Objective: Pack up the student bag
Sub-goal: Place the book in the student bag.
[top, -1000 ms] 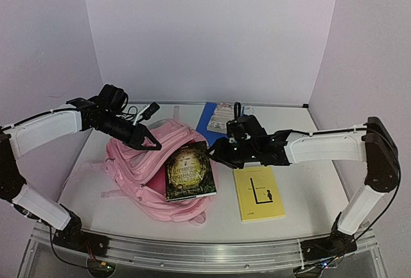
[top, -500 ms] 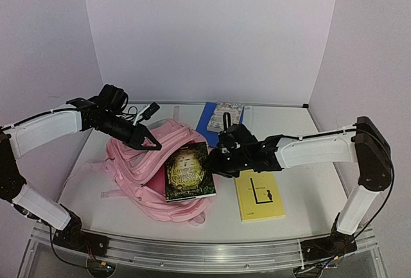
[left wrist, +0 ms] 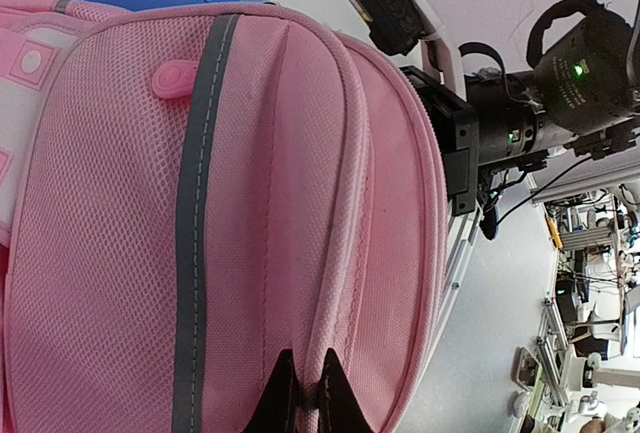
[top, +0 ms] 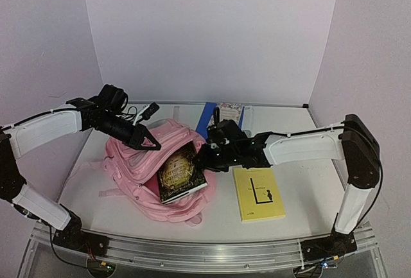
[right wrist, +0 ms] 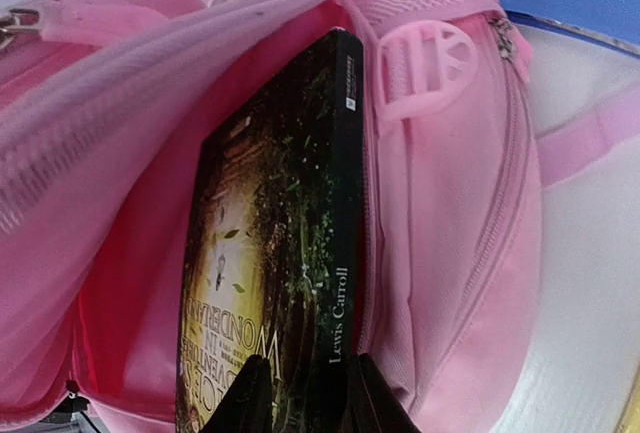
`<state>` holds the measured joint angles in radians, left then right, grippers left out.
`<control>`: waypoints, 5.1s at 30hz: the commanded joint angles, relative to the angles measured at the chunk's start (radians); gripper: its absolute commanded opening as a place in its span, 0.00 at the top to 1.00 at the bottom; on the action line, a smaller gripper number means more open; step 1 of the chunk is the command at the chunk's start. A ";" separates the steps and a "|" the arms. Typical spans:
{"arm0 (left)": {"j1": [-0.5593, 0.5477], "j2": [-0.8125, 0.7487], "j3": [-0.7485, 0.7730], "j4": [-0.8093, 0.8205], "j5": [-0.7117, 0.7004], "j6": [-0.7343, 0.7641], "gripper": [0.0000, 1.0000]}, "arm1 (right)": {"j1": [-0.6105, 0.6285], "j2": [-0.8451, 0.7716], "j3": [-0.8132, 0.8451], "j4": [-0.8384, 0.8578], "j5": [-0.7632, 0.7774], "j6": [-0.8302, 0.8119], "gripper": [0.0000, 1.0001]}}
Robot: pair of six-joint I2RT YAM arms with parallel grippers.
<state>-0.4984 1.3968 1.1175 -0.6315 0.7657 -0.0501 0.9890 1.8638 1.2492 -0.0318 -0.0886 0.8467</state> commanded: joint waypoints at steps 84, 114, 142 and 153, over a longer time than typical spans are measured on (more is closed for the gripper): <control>-0.003 -0.015 0.056 0.119 0.066 -0.001 1.00 | 0.109 0.199 0.280 -0.038 0.142 0.057 0.66; -0.003 -0.011 0.057 0.119 0.048 -0.005 1.00 | 0.105 0.190 0.143 -0.042 0.146 0.158 0.57; -0.003 0.009 0.056 0.125 0.077 -0.006 1.00 | 0.093 0.431 0.357 0.376 0.235 -0.128 0.65; 0.021 0.012 0.065 0.099 -0.122 -0.026 1.00 | 0.090 0.271 0.200 0.411 0.218 -0.210 0.50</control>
<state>-0.4850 1.4235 1.1182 -0.6075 0.6981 -0.0644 1.0748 2.2862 1.5237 0.2625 0.1399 0.7120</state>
